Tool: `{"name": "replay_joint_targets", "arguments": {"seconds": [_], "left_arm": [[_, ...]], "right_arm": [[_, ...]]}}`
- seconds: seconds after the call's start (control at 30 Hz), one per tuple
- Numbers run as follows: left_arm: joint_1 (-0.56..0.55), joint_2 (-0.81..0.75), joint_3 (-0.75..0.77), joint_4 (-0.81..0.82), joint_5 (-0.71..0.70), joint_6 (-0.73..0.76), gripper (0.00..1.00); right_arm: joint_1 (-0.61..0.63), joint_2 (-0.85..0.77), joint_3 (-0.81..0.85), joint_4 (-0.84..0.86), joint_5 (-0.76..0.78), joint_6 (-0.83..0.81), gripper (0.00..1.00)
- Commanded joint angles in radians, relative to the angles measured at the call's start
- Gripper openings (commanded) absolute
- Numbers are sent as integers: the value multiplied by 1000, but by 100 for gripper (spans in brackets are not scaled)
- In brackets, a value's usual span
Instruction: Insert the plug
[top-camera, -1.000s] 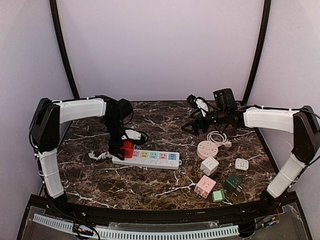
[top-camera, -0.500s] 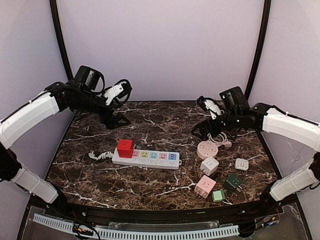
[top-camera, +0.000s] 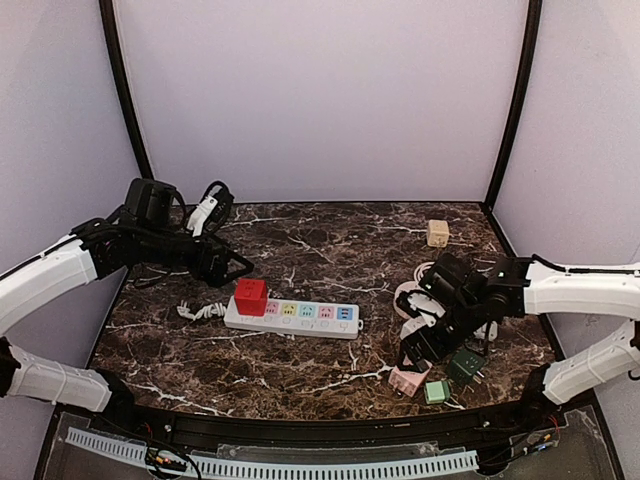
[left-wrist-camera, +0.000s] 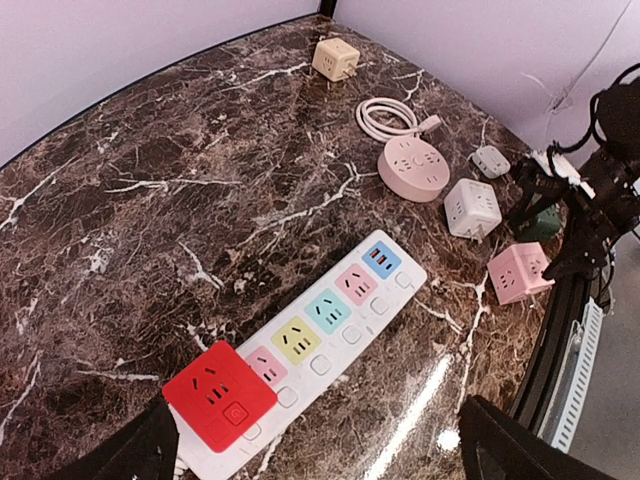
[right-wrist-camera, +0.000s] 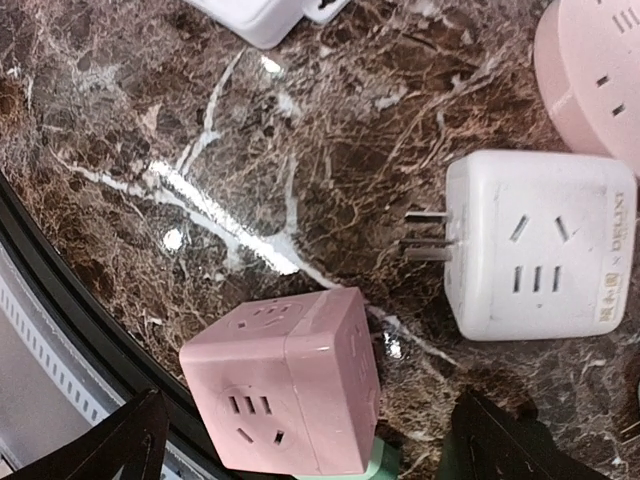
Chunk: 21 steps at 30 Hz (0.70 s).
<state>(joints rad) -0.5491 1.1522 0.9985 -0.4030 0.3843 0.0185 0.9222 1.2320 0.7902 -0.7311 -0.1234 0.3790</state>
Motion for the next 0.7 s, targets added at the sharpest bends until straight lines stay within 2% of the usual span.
{"name": "replay_joint_targets", "arguments": {"seconds": [0.0, 0.13, 0.2, 0.3, 0.4, 0.57, 0.6, 0.67], "left_arm": [[42, -54, -63, 78, 24, -91, 99], [76, -106, -123, 111, 28, -110, 98], [86, -125, -149, 119, 34, -118, 98], [96, -145, -174, 125, 39, -119, 97], [103, -158, -184, 131, 43, -110, 97], [104, -156, -181, 127, 37, -98, 94], [104, -153, -177, 123, 30, -96, 94], [104, -145, -163, 122, 35, -94, 93]], "right_arm": [[67, 37, -12, -12, -14, 84, 99], [98, 100, -19, -15, 28, 99, 97], [98, 124, -16, -16, 35, 89, 90], [100, 134, -15, -13, 47, 72, 71], [100, 131, -7, -10, 58, 56, 44], [143, 83, 73, 33, 65, -44, 6], [158, 69, 99, 44, 107, -70, 0], [192, 31, 148, 95, 209, -153, 0]]}}
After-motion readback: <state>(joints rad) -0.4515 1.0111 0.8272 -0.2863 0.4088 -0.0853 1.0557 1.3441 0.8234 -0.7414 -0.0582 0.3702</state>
